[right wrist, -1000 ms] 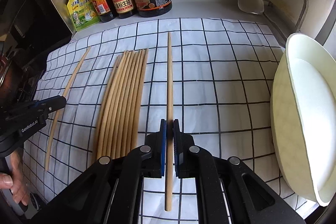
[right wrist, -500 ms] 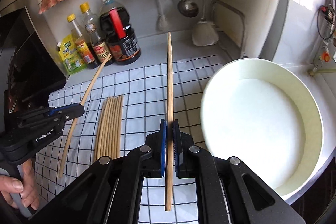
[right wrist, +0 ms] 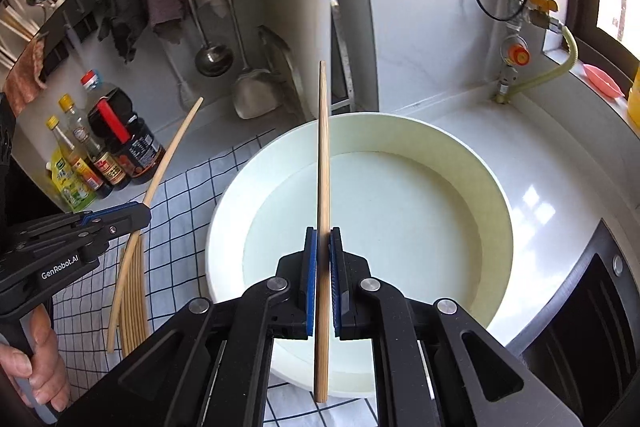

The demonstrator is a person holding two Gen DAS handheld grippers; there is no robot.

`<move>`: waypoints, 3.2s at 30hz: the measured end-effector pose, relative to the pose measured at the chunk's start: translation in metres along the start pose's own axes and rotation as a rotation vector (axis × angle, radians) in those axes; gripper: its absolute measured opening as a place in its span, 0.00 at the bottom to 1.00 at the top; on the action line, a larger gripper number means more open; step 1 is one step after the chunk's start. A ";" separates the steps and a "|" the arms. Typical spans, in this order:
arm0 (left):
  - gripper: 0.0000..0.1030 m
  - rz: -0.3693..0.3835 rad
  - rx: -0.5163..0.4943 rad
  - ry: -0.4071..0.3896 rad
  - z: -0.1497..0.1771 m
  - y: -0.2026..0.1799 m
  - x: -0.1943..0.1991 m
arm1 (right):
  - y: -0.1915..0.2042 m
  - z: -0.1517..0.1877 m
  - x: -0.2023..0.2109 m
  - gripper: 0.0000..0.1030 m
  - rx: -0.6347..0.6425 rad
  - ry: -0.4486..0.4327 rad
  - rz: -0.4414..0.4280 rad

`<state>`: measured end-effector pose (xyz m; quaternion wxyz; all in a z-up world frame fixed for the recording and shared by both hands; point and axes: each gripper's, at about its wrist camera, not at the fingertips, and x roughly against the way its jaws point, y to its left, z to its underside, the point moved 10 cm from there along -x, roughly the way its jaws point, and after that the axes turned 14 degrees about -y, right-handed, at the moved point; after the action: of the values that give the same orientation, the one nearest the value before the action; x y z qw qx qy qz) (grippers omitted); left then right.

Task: Organize utensils
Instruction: 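Carry the held chopsticks with both tools over the white basin, then open the left tool while the right tool opens, dropping chopsticks into basin, then move both open tools back over the chopstick row on the cloth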

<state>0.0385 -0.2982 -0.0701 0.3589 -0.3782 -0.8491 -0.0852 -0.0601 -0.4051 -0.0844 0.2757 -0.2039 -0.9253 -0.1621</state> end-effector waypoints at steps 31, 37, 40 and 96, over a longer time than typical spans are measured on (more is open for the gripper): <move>0.07 0.056 -0.138 0.131 0.003 -0.070 -0.101 | -0.061 0.035 -0.061 0.06 -0.086 0.164 0.054; 0.07 0.043 -0.144 0.174 0.012 -0.071 -0.117 | -0.064 0.043 -0.065 0.06 -0.091 0.182 0.058; 0.07 0.034 -0.146 0.191 0.015 -0.071 -0.122 | -0.067 0.044 -0.067 0.06 -0.093 0.185 0.061; 0.74 -0.317 0.136 0.036 0.078 0.114 0.074 | 0.116 0.057 -0.010 0.33 0.220 0.155 -0.151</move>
<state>0.0428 -0.1427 -0.0914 0.3810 -0.2128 -0.8952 -0.0900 -0.0235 -0.2838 -0.1138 0.3540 -0.0890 -0.9261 -0.0952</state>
